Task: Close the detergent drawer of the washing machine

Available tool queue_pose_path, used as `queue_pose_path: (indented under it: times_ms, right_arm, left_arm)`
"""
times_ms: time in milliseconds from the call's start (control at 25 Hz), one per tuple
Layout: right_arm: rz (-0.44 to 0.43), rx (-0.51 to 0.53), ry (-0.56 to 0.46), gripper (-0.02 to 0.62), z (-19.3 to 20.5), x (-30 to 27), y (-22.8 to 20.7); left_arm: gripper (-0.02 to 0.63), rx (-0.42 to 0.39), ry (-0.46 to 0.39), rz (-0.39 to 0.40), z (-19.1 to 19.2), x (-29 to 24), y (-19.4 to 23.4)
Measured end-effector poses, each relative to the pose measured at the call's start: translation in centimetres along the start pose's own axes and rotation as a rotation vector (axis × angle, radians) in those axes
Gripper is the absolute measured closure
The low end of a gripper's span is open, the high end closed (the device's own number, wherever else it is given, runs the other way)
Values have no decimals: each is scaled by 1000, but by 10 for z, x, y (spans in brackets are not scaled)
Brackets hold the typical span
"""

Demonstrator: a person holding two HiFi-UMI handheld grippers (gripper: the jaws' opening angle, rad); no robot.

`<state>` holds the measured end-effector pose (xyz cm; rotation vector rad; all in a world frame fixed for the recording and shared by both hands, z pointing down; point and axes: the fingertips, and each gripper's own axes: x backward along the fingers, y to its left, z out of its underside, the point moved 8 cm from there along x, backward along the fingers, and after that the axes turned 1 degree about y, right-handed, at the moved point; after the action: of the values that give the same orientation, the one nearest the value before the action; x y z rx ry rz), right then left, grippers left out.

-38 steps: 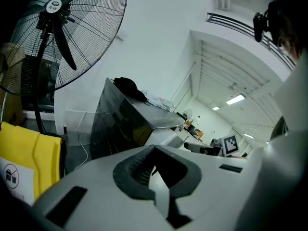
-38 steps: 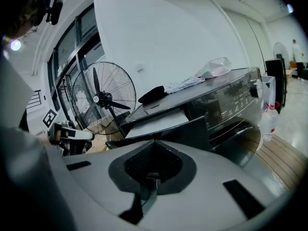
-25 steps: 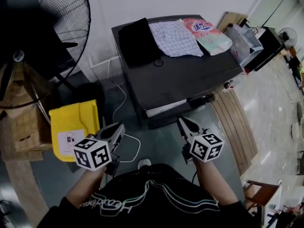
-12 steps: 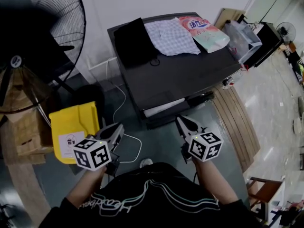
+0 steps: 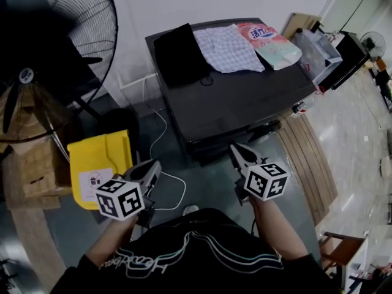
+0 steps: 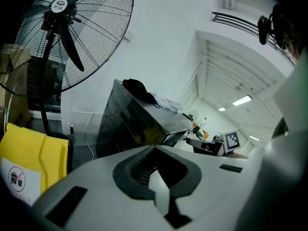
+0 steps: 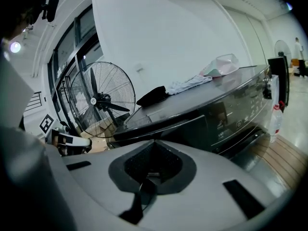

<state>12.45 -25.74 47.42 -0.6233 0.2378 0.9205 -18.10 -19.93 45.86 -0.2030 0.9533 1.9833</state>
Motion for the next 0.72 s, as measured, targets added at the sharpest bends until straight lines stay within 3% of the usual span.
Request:
queue_pose_path:
  times_ms: [720]
  right_arm:
    - [23,9,1,569,-9,-18,-2]
  left_arm:
    - [583,27,-18,-29,-11,3,20]
